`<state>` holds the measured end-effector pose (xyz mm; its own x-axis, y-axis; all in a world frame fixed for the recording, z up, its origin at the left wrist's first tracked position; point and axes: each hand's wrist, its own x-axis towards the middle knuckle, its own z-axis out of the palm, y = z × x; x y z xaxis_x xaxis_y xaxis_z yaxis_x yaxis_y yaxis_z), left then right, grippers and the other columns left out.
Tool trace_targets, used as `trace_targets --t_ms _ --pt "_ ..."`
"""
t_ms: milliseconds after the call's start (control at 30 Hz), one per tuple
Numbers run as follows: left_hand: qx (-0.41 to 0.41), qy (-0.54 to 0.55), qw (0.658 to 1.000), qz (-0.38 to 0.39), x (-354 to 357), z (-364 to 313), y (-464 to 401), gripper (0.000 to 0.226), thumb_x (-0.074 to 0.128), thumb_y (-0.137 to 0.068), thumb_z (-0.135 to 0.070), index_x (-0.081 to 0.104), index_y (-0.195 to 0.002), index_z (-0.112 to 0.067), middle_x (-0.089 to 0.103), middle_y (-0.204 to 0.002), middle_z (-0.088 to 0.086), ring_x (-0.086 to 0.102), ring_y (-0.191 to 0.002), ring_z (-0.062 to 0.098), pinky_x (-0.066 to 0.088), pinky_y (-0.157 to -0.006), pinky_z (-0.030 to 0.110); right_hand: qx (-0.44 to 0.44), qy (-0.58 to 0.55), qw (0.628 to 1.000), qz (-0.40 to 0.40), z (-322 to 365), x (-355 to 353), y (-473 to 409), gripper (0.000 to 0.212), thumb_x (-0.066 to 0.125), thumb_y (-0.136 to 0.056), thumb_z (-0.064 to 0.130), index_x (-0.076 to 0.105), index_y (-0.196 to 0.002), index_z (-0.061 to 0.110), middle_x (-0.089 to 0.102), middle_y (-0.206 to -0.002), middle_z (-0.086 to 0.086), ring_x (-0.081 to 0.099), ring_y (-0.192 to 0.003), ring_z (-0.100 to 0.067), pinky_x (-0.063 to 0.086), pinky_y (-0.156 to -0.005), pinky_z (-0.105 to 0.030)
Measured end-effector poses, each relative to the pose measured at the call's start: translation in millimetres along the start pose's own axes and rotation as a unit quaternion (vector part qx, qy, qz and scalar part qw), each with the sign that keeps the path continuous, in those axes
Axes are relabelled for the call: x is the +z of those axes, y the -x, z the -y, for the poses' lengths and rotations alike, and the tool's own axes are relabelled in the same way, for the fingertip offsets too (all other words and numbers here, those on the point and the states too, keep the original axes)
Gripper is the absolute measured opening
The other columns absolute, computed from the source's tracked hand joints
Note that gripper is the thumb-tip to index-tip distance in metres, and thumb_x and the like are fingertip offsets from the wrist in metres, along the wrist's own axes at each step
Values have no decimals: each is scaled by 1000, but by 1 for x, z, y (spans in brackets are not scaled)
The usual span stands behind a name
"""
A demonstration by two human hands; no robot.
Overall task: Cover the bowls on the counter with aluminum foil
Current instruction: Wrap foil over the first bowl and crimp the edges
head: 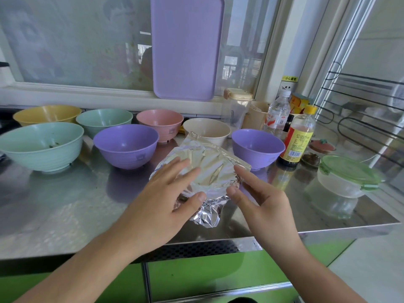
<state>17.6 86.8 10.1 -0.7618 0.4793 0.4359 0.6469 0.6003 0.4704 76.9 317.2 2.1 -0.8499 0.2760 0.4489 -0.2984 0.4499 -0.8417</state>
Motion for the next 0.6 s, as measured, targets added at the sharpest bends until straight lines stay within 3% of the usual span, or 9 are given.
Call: trace_targets --t_ms 133,200,267,400,500,600 --pt "-86 4 995 49 -1 -4 -2 98 33 -88 -83 0 -167 -35 -20 -167 -30 -26 -146 -17 2 -124 25 8 -42 998 55 5 -1 -3 53 79 -93 10 64 -117 55 69 -119 39 61 -124 10 45 -102 -10" --pt "-108 13 992 61 -1 -4 -3 105 35 -86 -83 -10 -166 -32 -28 -165 -29 -22 -149 -14 3 -126 27 9 -25 998 52 2 -3 -5 51 81 -92 14 68 -128 48 67 -131 32 57 -132 8 45 -112 -22" --pt "-114 25 991 66 -2 -2 -4 109 40 -86 -82 -13 -165 -30 -28 -165 -29 -10 -154 -10 6 -128 29 21 23 998 46 0 -6 -8 52 84 -89 24 69 -137 36 63 -139 30 51 -135 11 41 -119 -30" --pt "-107 37 991 65 -6 0 -9 109 49 -88 -76 -8 -166 -27 -14 -158 -38 -5 -152 -13 6 -122 20 -95 149 984 35 1 -15 -12 49 87 -85 29 74 -133 29 62 -141 26 50 -134 14 37 -113 -9" --pt "-103 45 991 74 -10 1 -13 109 53 -88 -73 -6 -167 -26 -9 -149 -42 -3 -150 -16 7 -118 16 -177 147 971 62 -5 -16 -14 34 84 -90 16 80 -123 22 68 -136 16 57 -134 4 43 -113 -17" --pt "-114 38 989 90 -10 2 -15 112 52 -87 -74 -8 -167 -24 -11 -160 -36 -7 -151 -14 7 -121 19 -223 139 964 47 -17 -8 -9 29 76 -92 14 80 -121 14 72 -132 8 61 -134 -4 48 -113 -26"
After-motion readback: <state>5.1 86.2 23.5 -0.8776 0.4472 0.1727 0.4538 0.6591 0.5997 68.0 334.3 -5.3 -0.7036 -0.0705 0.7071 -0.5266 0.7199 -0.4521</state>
